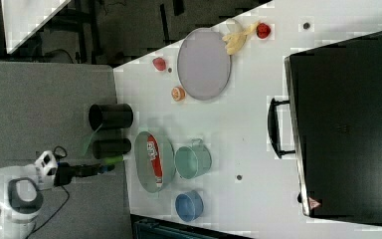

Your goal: Pick ketchup from strainer and place it on the table

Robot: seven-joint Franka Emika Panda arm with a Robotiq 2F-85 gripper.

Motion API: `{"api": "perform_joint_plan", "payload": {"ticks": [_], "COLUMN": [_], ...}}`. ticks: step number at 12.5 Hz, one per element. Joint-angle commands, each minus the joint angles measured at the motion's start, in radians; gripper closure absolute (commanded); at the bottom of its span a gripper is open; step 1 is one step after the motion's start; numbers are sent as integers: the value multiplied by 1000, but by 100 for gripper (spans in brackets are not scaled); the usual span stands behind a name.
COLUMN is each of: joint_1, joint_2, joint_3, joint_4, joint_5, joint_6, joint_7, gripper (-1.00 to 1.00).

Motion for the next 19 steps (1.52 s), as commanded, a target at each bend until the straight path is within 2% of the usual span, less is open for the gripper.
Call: {"api": "perform_joint_plan", "payload": {"ticks": [1, 6, 11, 16, 17, 19], "joint_1": [1, 8, 22, 59, 73, 106], "joint_2": [74, 213, 368, 473, 494, 538], "joint_3": [-5, -6, -22, -89, -107, -137], "joint_4": [-96, -180, -174, -146, -131, -94], "joint_5": [-33, -134, -230, -338, -345, -354], "joint_6": [169, 401, 470, 532, 532, 542], "joint_7": [52, 111, 202, 218, 218, 218], "gripper": [-100, -100, -100, -100, -91, -40]}}
